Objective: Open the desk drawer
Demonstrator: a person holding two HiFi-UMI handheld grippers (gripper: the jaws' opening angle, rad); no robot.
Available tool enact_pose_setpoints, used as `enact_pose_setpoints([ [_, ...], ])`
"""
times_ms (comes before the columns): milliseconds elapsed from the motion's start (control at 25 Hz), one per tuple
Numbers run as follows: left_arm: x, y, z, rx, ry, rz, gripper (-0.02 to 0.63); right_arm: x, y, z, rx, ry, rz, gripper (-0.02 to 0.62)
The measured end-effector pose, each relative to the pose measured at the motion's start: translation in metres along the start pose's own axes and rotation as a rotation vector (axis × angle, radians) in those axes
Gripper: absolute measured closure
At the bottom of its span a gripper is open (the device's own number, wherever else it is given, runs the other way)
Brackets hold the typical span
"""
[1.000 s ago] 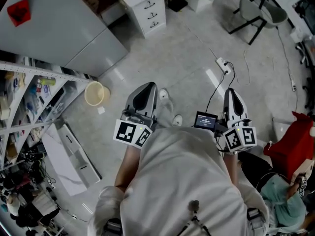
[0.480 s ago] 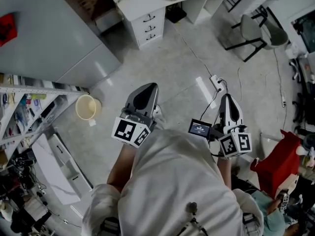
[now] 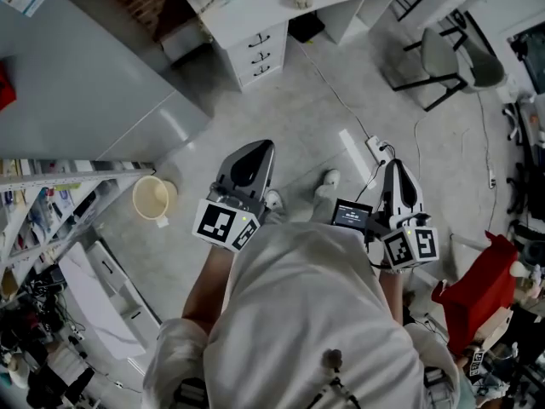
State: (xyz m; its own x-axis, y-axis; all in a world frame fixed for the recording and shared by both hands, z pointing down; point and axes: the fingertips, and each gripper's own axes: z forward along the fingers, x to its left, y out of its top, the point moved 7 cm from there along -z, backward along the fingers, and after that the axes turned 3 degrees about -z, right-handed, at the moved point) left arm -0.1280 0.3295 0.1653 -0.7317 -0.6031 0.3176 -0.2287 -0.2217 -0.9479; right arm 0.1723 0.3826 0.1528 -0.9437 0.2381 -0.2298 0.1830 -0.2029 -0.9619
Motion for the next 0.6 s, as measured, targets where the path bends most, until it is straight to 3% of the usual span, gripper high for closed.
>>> enact_pose_setpoints([
  [320,0.008,-0.002,0.042,-0.025,0.145,-0.002,0.598,-0.048,0.017,0.074,0.026,0.156,-0.024,0.568],
  [600,-0.008,-0.004,0.12,-0.082,0.309,-0.026,0.598,-0.123,0.037,0.157,0.104,0.352,-0.041,0.568],
])
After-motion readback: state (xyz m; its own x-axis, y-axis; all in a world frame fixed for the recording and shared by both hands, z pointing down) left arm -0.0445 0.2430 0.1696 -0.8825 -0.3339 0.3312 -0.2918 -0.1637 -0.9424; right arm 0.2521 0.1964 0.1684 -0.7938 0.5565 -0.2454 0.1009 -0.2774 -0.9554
